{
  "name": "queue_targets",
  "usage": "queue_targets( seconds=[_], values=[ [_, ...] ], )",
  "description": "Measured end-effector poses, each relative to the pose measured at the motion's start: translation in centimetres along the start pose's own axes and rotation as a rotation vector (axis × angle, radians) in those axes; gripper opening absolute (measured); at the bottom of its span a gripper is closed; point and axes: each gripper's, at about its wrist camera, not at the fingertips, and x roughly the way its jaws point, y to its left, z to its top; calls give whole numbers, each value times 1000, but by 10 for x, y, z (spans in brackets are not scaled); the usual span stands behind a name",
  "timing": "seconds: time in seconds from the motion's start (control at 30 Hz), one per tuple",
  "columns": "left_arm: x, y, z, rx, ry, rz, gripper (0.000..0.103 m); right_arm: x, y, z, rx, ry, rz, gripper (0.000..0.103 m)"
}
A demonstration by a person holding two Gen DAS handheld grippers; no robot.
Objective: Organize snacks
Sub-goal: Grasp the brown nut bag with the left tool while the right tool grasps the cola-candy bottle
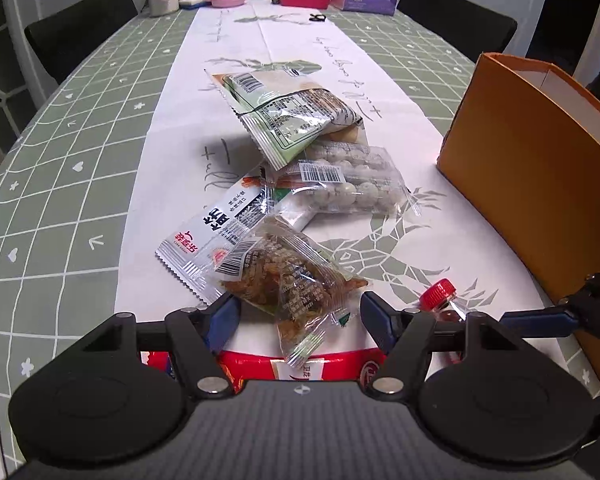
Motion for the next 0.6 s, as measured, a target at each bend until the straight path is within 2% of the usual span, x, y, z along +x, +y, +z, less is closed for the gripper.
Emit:
queue_targets(
  seconds=[0.2,0.27,0.33,0.4,0.47,0.6],
  values=[
    [0,7,-2,-37,-43,-19,76,-3,-1,-5,-9,-25,10,71],
    [-2,8,2,-40,-37,-19,65,-4,-1,-6,-12,-28,12,71],
    [-7,6,5,-26,-52,-12,65,-4,-1,-7,-19,-31,12,71],
    [-11,5,7,-26,-68,-18,74,-4,0,-7,-27,-33,10,72],
    [-10,8,9,-68,-69,-38,82,-4,1,-6,-26,-34,12,72],
    [-5,16,13,-194,-54,-43,85,-4,0,-7,-14,-36,23,73]
  ],
)
